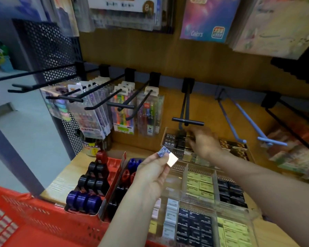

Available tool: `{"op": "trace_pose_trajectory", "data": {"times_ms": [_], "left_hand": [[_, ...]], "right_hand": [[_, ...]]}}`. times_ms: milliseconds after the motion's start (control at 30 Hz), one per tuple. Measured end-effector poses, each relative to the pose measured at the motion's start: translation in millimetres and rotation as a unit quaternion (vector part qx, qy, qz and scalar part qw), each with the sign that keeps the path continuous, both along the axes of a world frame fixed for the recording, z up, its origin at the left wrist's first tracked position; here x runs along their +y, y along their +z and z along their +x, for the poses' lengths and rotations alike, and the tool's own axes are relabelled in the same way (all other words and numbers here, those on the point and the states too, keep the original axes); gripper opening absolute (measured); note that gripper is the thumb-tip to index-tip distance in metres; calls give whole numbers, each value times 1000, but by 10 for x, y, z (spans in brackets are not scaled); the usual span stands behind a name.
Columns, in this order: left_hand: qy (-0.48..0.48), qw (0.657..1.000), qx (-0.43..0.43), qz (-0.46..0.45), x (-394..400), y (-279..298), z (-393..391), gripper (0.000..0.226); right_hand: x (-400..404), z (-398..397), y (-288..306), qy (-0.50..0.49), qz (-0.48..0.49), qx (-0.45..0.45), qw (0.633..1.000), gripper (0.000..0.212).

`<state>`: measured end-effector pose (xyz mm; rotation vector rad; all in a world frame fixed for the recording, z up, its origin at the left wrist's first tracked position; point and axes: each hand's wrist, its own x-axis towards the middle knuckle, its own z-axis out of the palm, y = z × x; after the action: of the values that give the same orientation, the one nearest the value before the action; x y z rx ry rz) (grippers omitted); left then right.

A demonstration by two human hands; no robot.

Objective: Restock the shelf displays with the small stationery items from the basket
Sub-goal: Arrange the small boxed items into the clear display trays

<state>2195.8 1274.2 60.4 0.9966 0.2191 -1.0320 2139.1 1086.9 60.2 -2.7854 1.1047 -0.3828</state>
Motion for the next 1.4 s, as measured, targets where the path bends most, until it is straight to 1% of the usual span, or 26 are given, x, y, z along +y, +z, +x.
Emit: {"op": "trace_pose_trajectory", "data": {"times_ms": [67, 200, 267, 333, 367, 467, 533, 567, 633, 700, 800, 933, 967, 1000, 1033, 1067, 1100, 1133, 1167, 1200, 1233, 1267, 1300, 1333, 1367, 1400], "left_hand": [[5, 1000, -7, 9, 25, 0, 22, 18], [10, 1000, -8, 4, 17, 9, 35, 18], [2, 1000, -9, -2, 4, 27, 2, 19], [-1, 1000, -7, -4, 10, 45, -22, 18], [2, 1000, -7, -3, 15, 48, -22, 19], [7, 1000, -3, 0, 14, 42, -23, 22], [3, 1000, -1, 1, 8, 28, -19, 22], [3, 1000, -1, 1, 6, 20, -9, 22], [3, 1000, -5, 3, 1, -2, 9, 20], [8, 1000, -4, 0, -13, -13, 16, 29], [13, 1000, 4, -2, -31, -29, 11, 38], [3, 1000, -1, -1, -43, -58, -1, 41], [3, 1000, -4, -1, -45, -60, -8, 42], [6, 1000, -10, -1, -49, -63, -19, 41], [9, 1000, -18, -1, -51, -65, -26, 39], [13, 1000, -27, -2, -55, -60, -31, 37], [16, 999, -37, -8, -57, -50, -33, 34], [19, 999, -49, -15, -57, -36, -35, 32], [21, 998, -59, -21, -56, -20, -41, 31], [18, 997, -69, -25, -54, -2, -52, 30], [9, 997, -76, -28, -50, 16, -71, 28], [0, 996, -80, -31, -45, 29, -96, 27], [-9, 996, -79, -35, -40, 38, -126, 25], [-14, 996, -75, -39, -39, 48, -159, 25], [-19, 996, -72, -41, -45, 58, -192, 25], [-24, 996, -71, -41, -57, 65, -229, 26]], "right_hand": [[-15, 34, 26, 4, 12, 24, 1000, 37], [-17, 59, 13, -23, 7, 35, 999, 38], [7, 29, -8, -22, 27, 18, 999, 39], [76, -22, -44, 8, 49, -23, 999, 39], [111, -39, -63, 22, 46, -27, 998, 38], [120, -49, -50, 3, 52, 28, 998, 30], [87, -42, 0, -7, 47, 57, 997, 30], [86, -27, 18, 14, 33, 61, 997, 33], [111, 24, 28, 100, 21, 76, 992, 44], [134, 54, 15, 170, 33, 133, 976, 53], [58, -32, -14, 192, 38, 193, 962, 57], [-89, -221, 36, 185, -8, 238, 953, 60], [-92, -251, 62, 179, -4, 236, 955, 59], [-61, -279, 84, 179, 4, 210, 961, 57], [0, -312, 100, 181, 12, 147, 972, 54], [84, -351, 108, 179, 26, 51, 982, 49], [184, -396, 122, 166, 55, -51, 983, 43], [292, -448, 143, 143, 113, -136, 974, 37], [403, -507, 171, 115, 200, -192, 954, 30], [514, -565, 197, 87, 308, -225, 920, 25], [620, -624, 217, 62, 411, -247, 876, 23], [710, -680, 230, 43, 490, -269, 828, 23], [777, -728, 235, 29, 542, -295, 786, 22], [832, -767, 244, 15, 573, -320, 755, 23], [866, -797, 249, 0, 586, -340, 736, 26], [886, -822, 257, -17, 589, -353, 726, 27]]}}
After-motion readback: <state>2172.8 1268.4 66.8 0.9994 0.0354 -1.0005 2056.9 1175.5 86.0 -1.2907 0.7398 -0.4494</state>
